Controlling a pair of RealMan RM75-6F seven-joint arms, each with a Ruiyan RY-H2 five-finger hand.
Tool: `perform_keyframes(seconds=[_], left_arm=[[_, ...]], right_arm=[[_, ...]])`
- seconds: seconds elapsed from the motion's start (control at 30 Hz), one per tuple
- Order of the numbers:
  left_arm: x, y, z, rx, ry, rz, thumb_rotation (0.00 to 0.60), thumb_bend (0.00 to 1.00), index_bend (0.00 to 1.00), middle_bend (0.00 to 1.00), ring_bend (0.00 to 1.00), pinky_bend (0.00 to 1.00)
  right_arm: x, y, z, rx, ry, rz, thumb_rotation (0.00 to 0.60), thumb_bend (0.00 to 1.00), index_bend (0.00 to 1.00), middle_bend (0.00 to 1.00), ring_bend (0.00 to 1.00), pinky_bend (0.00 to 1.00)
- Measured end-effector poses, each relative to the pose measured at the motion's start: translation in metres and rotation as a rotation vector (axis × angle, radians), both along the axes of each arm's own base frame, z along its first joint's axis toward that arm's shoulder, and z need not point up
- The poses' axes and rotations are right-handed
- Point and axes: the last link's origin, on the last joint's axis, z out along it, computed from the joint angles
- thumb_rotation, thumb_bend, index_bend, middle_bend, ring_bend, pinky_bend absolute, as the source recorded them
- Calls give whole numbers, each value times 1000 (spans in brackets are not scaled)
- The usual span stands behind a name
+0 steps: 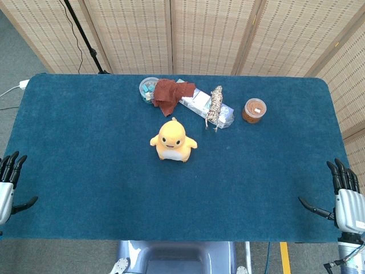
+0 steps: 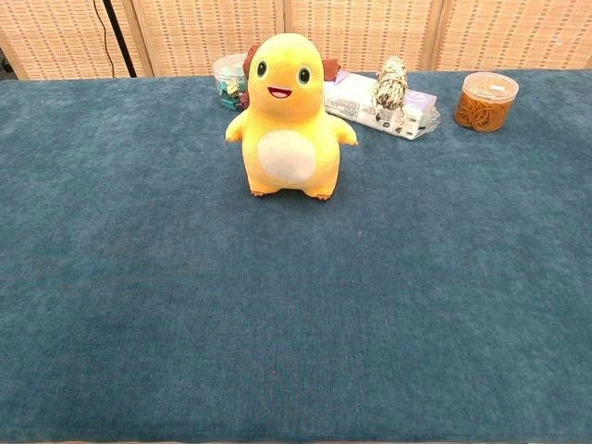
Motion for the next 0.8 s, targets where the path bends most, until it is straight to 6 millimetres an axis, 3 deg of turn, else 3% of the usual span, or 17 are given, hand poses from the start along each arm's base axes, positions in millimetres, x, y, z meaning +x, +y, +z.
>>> perform_keyframes(seconds=[0.1, 0.4, 0.8], left_arm=[[0, 2, -1, 1, 5, 7, 600, 0, 0, 0, 0, 0], [0, 6, -1, 16, 1, 16, 600, 0, 0, 0, 0, 0], [-3, 9, 2, 19, -13, 32, 600, 0, 0, 0, 0, 0]], right_arm=[[9, -9, 0, -16, -22, 33, 244, 0, 0, 0, 0, 0], [56, -61, -5, 9, 27, 189, 242, 0, 0, 0, 0, 0], [133, -141, -42, 186, 136, 304, 242, 0, 1, 0, 0, 0]])
